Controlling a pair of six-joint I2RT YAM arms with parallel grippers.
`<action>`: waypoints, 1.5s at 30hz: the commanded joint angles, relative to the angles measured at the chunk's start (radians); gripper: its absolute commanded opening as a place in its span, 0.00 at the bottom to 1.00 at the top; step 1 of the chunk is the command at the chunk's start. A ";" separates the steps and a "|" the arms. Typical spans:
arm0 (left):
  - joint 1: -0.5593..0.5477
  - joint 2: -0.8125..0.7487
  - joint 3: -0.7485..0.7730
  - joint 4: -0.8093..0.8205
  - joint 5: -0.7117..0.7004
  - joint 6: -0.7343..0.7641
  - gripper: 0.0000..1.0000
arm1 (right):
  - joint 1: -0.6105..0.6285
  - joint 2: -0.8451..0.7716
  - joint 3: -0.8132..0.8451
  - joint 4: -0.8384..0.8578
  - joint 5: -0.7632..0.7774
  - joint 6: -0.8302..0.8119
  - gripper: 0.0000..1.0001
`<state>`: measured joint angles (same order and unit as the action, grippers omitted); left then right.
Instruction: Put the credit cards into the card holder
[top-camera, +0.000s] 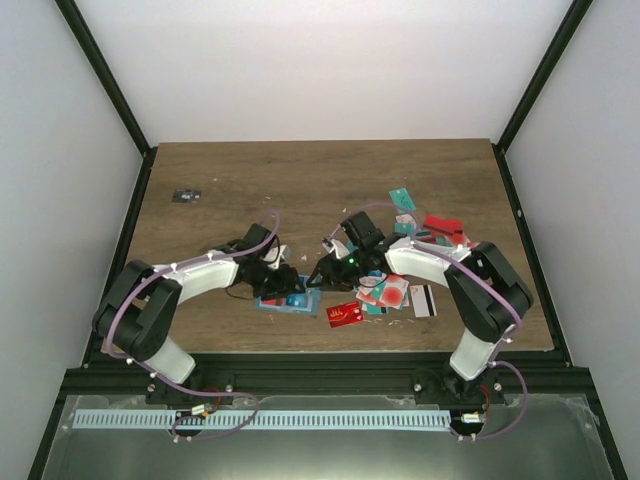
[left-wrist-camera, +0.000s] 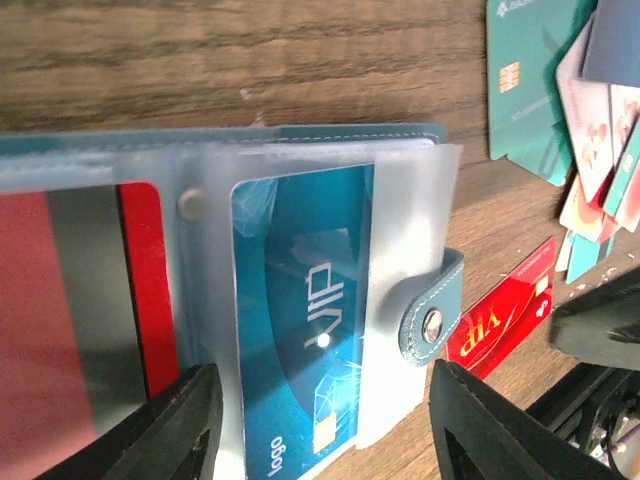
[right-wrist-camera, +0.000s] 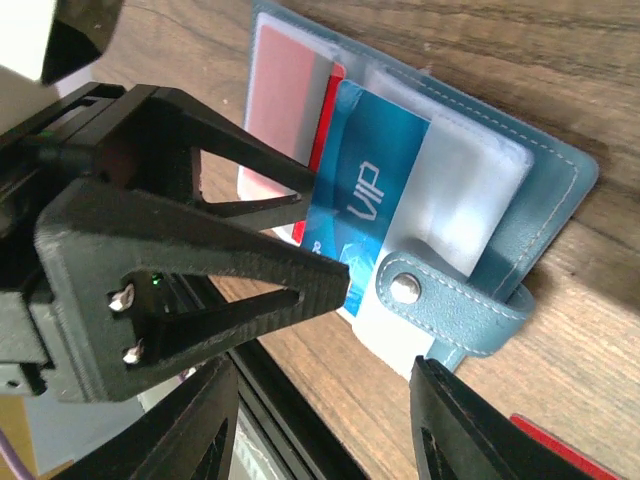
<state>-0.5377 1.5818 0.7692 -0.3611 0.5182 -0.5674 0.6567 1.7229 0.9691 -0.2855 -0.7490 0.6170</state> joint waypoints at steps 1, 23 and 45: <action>-0.002 -0.049 0.033 -0.120 -0.060 0.030 0.61 | -0.001 -0.055 -0.016 0.018 -0.034 0.004 0.50; -0.002 -0.023 0.120 -0.207 -0.136 0.114 0.04 | 0.014 0.033 0.017 0.074 0.031 0.152 0.48; -0.002 0.072 0.111 -0.175 -0.130 0.155 0.04 | 0.019 0.148 0.092 0.118 -0.040 0.145 0.48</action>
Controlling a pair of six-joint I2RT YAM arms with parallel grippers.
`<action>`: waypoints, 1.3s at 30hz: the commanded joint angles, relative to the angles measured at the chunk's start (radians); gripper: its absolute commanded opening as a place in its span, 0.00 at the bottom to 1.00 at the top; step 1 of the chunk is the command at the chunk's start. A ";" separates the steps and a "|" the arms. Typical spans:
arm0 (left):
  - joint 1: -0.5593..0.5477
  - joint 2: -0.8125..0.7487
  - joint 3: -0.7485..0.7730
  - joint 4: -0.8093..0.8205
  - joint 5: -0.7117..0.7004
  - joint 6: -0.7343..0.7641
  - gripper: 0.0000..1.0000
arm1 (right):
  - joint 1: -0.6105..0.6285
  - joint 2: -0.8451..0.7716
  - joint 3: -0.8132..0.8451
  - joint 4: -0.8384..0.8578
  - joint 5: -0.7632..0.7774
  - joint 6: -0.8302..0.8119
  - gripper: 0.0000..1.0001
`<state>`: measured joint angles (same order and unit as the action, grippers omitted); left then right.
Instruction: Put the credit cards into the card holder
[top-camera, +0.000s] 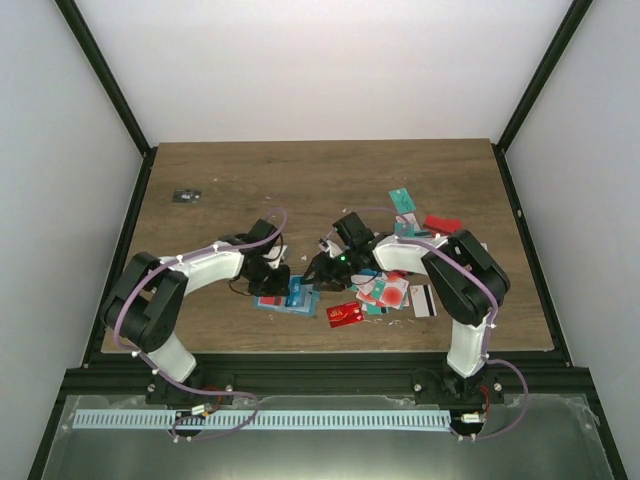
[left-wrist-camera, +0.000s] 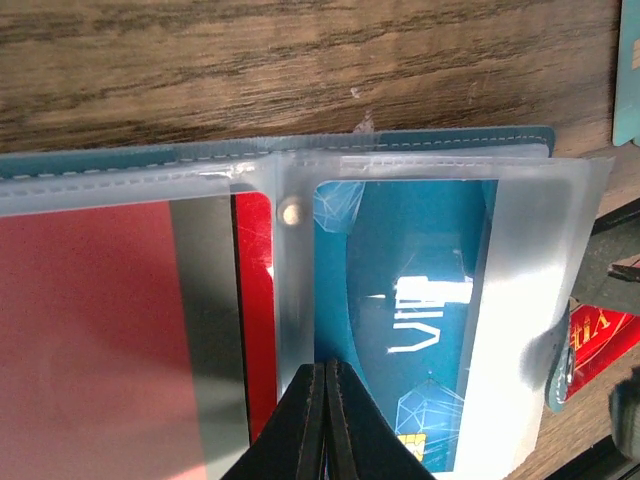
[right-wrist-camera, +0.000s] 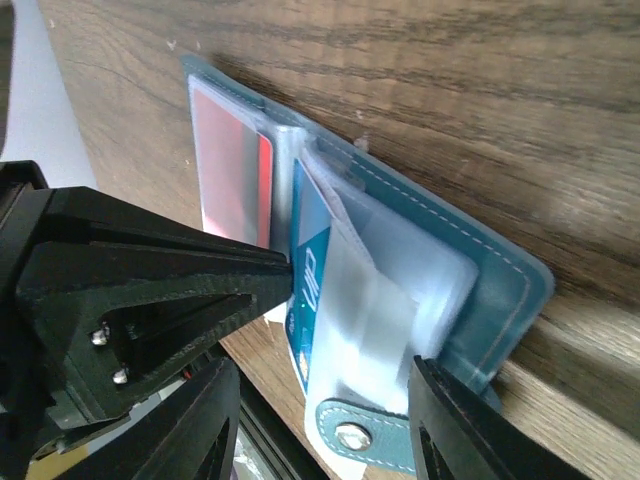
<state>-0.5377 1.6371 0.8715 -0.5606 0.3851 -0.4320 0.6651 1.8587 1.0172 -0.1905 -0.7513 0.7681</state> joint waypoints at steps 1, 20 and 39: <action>-0.002 0.018 0.009 0.026 0.004 0.020 0.04 | 0.012 0.014 0.048 0.027 -0.045 -0.006 0.48; 0.008 -0.005 0.016 0.031 0.030 -0.004 0.04 | 0.057 0.036 0.101 0.057 -0.116 0.010 0.49; 0.230 -0.306 0.022 -0.198 -0.073 -0.059 0.08 | 0.115 0.158 0.303 -0.007 -0.144 0.006 0.51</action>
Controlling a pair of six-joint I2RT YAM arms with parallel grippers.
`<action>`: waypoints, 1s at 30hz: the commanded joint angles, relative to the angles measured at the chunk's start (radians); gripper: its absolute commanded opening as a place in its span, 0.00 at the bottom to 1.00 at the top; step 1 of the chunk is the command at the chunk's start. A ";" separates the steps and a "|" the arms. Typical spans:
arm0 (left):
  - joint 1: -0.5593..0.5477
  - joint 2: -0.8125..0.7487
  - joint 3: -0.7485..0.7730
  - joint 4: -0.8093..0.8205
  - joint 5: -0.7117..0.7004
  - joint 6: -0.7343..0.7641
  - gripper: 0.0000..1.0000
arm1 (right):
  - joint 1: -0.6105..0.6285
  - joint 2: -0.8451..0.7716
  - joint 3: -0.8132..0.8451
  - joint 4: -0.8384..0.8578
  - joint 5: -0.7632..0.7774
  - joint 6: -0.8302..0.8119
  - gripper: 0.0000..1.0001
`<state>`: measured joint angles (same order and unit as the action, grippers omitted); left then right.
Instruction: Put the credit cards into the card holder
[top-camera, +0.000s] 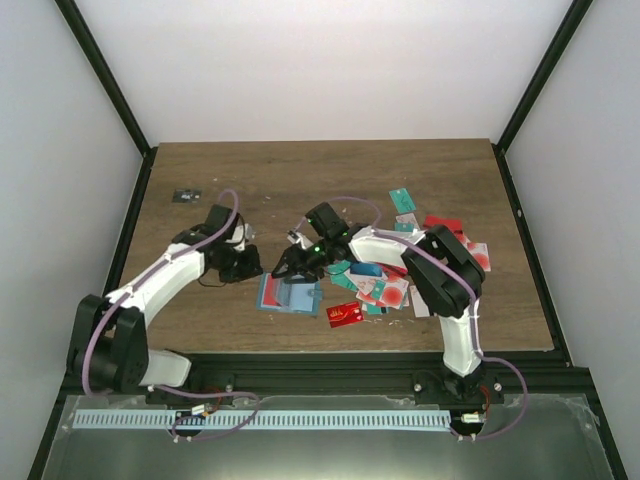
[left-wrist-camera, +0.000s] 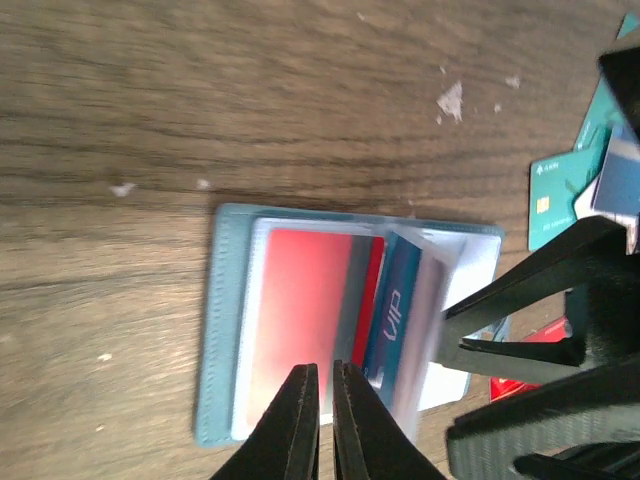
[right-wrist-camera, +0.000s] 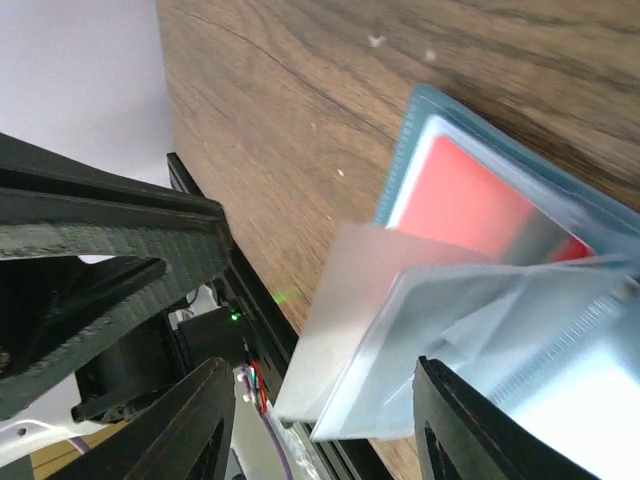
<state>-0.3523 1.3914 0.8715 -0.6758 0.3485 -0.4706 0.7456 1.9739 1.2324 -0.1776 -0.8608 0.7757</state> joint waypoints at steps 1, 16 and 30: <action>0.058 -0.077 0.026 -0.094 -0.042 -0.023 0.08 | 0.039 0.055 0.110 -0.019 -0.048 0.000 0.51; -0.024 -0.221 0.079 -0.121 -0.025 0.019 0.13 | 0.032 -0.293 0.040 -0.265 0.222 -0.104 0.60; -0.454 0.127 0.163 0.117 0.014 -0.023 0.28 | -0.074 -0.822 -0.555 -0.521 0.535 0.180 0.68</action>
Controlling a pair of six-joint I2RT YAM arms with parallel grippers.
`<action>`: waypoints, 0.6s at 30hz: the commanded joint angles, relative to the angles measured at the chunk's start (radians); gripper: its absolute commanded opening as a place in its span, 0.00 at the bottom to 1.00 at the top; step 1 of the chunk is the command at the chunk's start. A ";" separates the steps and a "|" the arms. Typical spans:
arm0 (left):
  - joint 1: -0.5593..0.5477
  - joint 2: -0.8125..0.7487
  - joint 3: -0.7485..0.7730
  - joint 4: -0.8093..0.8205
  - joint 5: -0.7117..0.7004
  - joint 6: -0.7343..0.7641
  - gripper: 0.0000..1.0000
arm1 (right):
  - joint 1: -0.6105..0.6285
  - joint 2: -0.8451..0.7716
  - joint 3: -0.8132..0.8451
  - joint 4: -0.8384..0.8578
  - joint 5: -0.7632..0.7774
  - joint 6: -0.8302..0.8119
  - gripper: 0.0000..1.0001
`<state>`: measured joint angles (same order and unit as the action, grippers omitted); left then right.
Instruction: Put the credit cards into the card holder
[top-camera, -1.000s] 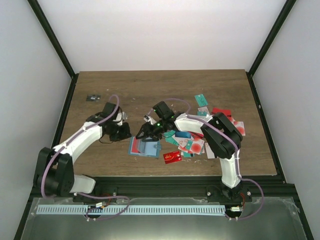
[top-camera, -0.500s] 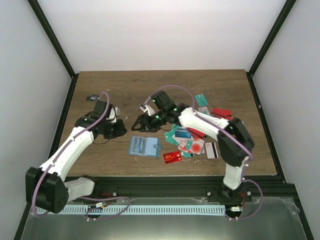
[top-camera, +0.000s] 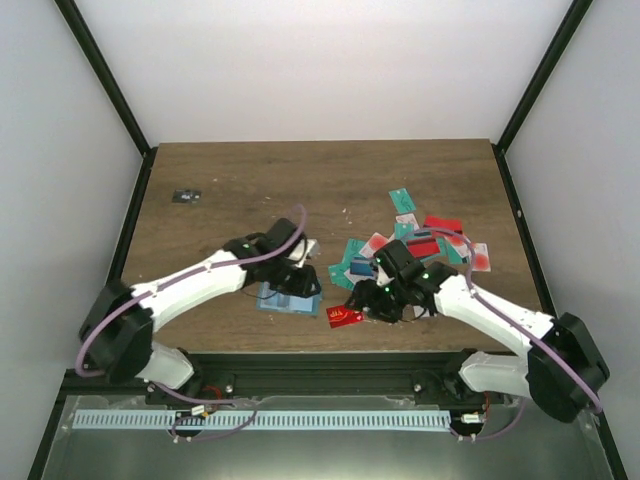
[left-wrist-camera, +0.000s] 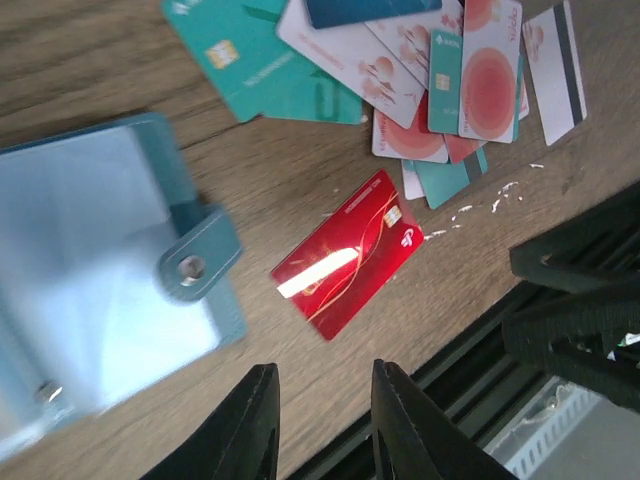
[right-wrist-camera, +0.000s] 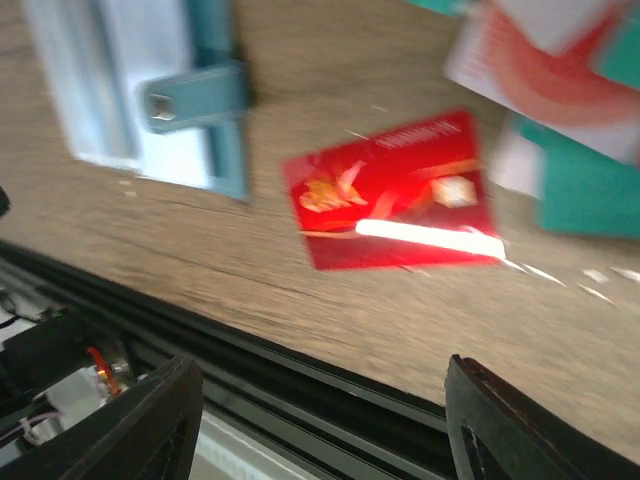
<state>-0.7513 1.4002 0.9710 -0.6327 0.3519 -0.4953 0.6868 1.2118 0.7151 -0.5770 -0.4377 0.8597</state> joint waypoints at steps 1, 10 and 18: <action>-0.065 0.151 0.077 0.083 0.015 0.007 0.29 | -0.017 -0.072 -0.053 -0.144 0.122 0.110 0.68; -0.101 0.388 0.188 0.129 0.082 0.090 0.38 | -0.020 -0.200 -0.137 -0.210 0.096 0.176 0.72; -0.112 0.514 0.233 0.142 0.139 0.165 0.43 | -0.020 -0.249 -0.170 -0.229 0.058 0.176 0.75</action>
<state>-0.8555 1.8690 1.1751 -0.5087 0.4450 -0.3889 0.6750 0.9886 0.5571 -0.7784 -0.3641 1.0168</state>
